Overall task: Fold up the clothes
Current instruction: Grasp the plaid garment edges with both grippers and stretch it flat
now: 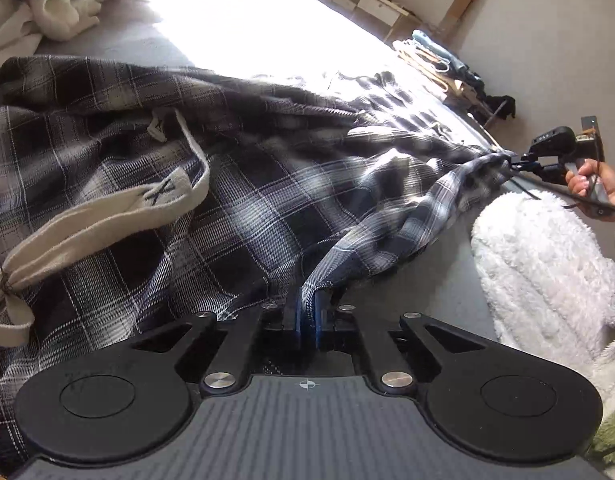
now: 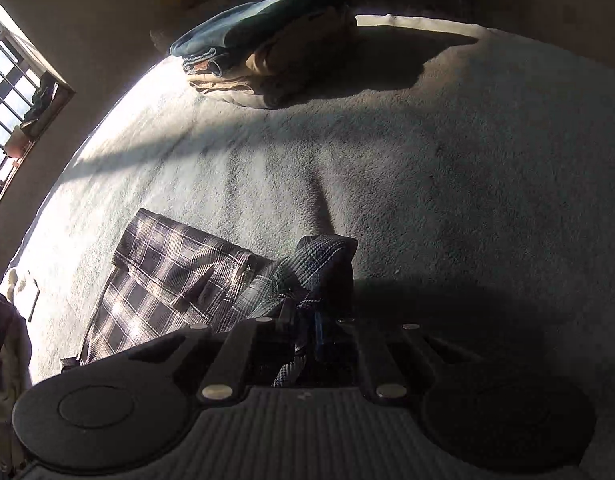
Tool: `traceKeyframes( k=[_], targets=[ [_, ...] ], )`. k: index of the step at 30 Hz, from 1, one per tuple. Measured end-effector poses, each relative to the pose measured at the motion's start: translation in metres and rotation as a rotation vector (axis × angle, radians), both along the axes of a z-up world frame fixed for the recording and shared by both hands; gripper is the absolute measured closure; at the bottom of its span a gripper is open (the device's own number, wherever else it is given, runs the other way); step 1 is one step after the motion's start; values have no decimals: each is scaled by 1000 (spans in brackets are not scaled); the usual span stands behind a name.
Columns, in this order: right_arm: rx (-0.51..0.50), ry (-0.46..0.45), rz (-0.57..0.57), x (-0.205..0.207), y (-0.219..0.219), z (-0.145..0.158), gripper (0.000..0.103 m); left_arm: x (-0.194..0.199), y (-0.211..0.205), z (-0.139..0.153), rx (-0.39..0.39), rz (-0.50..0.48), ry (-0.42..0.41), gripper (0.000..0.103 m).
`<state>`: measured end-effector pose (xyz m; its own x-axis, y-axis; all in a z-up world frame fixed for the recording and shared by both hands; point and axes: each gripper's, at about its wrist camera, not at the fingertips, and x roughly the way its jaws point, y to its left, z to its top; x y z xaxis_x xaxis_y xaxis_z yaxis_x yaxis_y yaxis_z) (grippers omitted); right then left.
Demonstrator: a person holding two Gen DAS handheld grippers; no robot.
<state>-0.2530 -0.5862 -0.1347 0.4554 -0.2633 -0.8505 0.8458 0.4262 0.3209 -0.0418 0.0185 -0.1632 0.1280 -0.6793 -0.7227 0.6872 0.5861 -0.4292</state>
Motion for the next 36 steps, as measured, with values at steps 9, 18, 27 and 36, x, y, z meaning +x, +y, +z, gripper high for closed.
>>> traceKeyframes(
  k=[9, 18, 27, 36],
  targets=[
    [68, 45, 43, -8, 10, -36, 92, 7, -6, 50, -38, 175, -175, 25],
    [62, 48, 14, -6, 12, -41, 91, 64, -54, 19, 235, 465, -405, 4],
    [29, 140, 38, 11, 16, -41, 91, 75, -54, -20, 196, 450, -482, 0],
    [27, 143, 34, 9, 17, -41, 91, 64, -49, -20, 157, 452, -483, 0]
  ],
)
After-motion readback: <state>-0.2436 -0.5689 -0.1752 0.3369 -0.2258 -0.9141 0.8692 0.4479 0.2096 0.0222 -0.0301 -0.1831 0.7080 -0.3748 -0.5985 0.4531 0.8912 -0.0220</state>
